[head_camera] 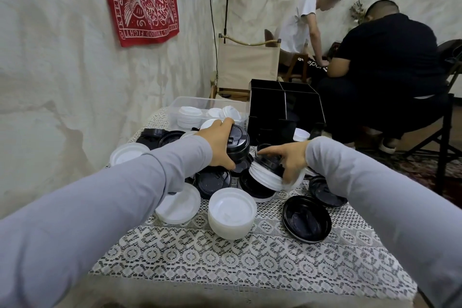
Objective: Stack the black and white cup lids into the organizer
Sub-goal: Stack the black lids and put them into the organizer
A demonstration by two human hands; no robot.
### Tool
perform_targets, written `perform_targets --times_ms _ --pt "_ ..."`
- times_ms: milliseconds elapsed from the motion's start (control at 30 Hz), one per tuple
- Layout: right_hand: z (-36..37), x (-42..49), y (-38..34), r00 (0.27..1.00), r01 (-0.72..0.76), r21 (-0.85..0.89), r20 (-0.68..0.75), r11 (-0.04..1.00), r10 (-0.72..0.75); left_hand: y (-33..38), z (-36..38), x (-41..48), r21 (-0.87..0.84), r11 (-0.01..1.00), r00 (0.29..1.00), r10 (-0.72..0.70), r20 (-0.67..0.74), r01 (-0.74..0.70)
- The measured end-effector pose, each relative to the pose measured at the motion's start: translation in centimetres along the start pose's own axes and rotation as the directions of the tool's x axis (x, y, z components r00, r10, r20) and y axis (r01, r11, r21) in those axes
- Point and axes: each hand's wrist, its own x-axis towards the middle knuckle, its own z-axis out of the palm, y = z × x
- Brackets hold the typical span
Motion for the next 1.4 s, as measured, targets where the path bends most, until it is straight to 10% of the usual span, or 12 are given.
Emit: perform_targets --times_ms 1400 --pt "1.6 -0.2 1.1 0.841 0.278 0.437 -0.541 0.855 0.002 -0.9 -0.3 0.3 -0.041 0.999 1.0 -0.005 -0.018 0.004"
